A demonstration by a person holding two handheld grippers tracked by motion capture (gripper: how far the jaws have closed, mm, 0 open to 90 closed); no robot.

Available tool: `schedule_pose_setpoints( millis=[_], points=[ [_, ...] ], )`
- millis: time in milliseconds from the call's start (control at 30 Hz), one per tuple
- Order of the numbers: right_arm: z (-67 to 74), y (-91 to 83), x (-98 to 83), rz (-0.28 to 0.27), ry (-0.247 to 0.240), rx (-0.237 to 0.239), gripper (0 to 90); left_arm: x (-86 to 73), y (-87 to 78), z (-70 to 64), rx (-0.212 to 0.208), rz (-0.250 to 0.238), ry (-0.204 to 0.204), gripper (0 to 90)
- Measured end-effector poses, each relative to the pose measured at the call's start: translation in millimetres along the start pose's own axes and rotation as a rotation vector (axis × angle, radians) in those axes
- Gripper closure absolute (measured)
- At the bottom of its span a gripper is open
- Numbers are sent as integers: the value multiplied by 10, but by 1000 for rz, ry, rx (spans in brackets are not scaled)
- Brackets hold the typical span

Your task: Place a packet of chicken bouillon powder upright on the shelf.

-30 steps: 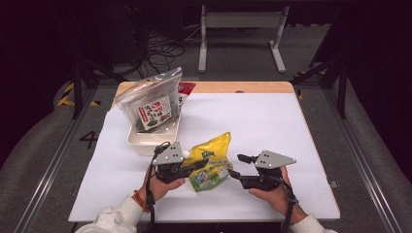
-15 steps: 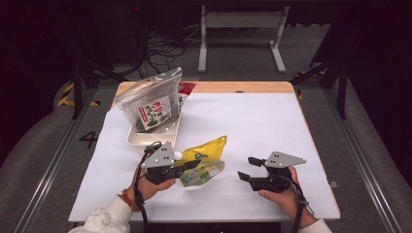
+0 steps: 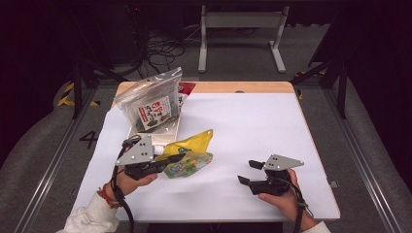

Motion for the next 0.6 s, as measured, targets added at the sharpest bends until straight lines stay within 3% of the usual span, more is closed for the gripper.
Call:
schedule_pose_setpoints(
  millis=[300, 400, 600],
  points=[
    [27, 65, -22, 21, 2, 11, 300, 60, -296, 161, 55, -18, 8, 852],
    [21, 76, -33, 26, 9, 11, 300, 78, -424, 227, 78, -4, 33, 852],
    [20, 93, -41, 28, 19, 12, 299, 85, -630, 386, 104, 9, 43, 852]
  ],
)
Point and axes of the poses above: each handheld gripper's, and its own axes: y roughly forward along the jaws, x roughly out of its top, z roughly to its left, the point moved 2 cm from there along y, roughly forward along the jaws, and after that the axes turned 3 degrees about y, right-handed, at the moved point
